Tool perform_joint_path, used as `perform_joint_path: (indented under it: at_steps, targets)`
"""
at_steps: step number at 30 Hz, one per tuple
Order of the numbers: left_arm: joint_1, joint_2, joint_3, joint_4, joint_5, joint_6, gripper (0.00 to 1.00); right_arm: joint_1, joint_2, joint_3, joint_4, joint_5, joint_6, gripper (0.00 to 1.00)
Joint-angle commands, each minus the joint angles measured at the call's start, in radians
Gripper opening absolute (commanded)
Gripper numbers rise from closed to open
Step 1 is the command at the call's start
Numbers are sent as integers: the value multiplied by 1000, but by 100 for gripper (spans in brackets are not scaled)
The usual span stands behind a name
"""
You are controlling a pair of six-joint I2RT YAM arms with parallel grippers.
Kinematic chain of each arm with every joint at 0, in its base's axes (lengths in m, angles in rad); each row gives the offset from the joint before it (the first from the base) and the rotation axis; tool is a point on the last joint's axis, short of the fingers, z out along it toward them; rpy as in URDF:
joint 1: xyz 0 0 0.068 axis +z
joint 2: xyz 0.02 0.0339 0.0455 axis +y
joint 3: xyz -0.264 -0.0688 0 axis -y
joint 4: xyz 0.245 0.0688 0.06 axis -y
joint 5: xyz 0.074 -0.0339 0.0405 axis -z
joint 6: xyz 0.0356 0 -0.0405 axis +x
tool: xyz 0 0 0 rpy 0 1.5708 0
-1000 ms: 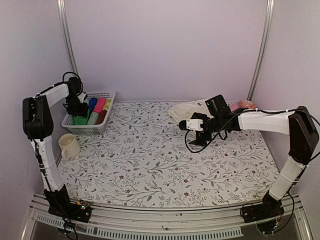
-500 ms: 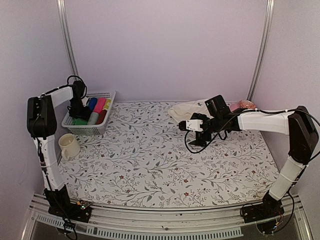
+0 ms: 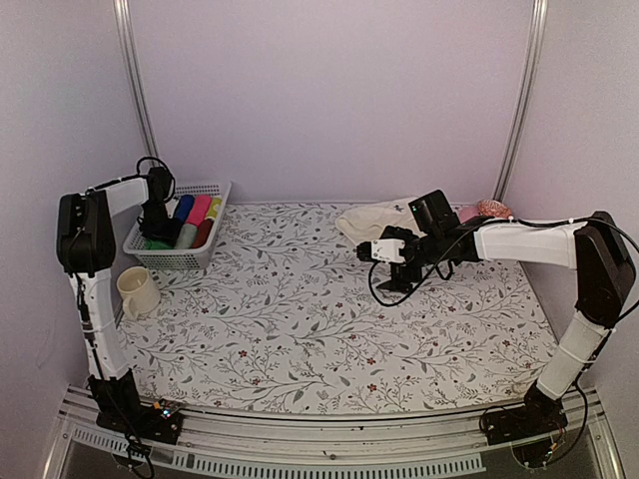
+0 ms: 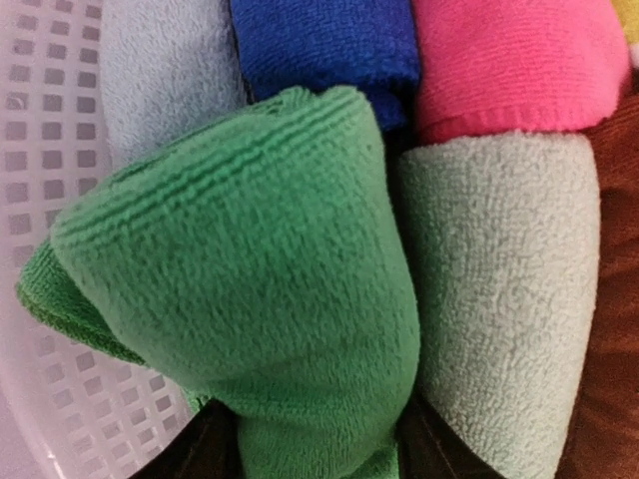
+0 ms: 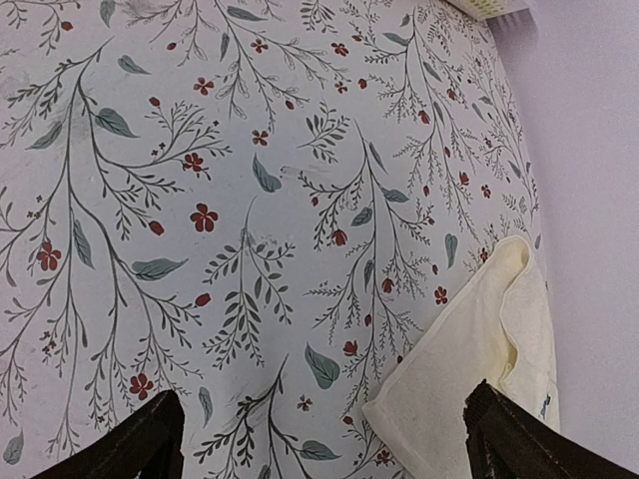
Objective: Roll the towels
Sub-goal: Place the towel in the bin.
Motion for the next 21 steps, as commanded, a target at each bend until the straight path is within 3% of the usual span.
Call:
perform_joint_path:
  at_steps: [1, 4, 7, 15, 21]
  targets:
    - [16, 39, -16, 3, 42, 9, 48, 6, 13, 20, -13, 5, 8, 99]
    - [34, 38, -19, 1, 110, 19, 41, 5, 15, 19, -13, 5, 8, 99]
    - [53, 21, -34, -5, 223, 42, 40, 5, 17, 18, -14, 3, 8, 99]
    - [93, -63, -78, -24, 519, 106, 41, 5, 20, 18, -17, -4, 8, 99]
    - [124, -69, -101, -55, 642, 97, 46, 5, 15, 19, -19, -10, 9, 99]
